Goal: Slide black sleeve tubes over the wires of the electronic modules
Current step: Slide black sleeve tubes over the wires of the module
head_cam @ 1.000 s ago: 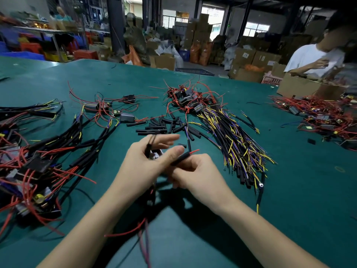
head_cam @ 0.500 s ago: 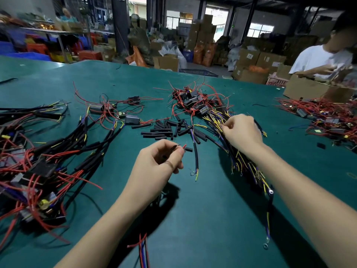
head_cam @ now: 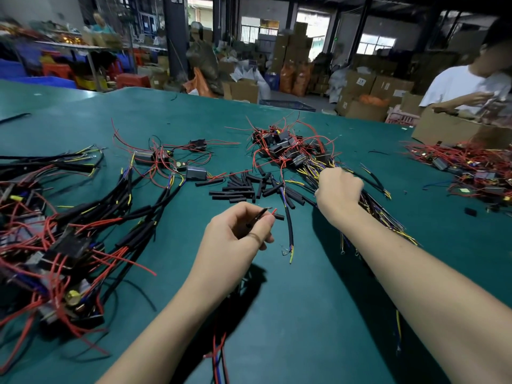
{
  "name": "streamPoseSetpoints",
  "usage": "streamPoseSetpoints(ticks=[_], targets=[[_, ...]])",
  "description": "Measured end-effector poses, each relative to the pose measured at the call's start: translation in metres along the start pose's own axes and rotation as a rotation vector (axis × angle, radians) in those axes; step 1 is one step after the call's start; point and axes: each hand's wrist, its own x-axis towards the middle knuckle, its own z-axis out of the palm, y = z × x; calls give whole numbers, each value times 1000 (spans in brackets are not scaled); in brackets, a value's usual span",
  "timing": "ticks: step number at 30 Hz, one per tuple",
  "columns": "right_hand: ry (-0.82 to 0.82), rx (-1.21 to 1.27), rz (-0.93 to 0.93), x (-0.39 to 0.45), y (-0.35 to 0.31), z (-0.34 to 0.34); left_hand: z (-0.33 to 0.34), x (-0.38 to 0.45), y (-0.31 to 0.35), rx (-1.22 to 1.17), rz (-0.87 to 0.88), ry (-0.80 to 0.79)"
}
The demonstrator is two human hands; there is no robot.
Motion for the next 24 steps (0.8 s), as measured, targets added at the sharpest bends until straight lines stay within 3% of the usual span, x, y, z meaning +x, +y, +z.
streamPoseSetpoints(ticks=[3,7,11,13,19,24], targets=[[41,156,59,2,2,-8,0,1,0,-1,-4,2],[131,606,220,7,21,-33,0,1,1,-14,12,13],[-1,933,137,4,41,-46,2,2,1,17,-1,23],[-114,837,59,1,45,-41,1,1,0,49,-4,23],[-69,463,-5,2,50,-42,-2,2,0,65,-22,52],[-127,576,-15,6,48,-44,-3,2,-1,83,-13,41]])
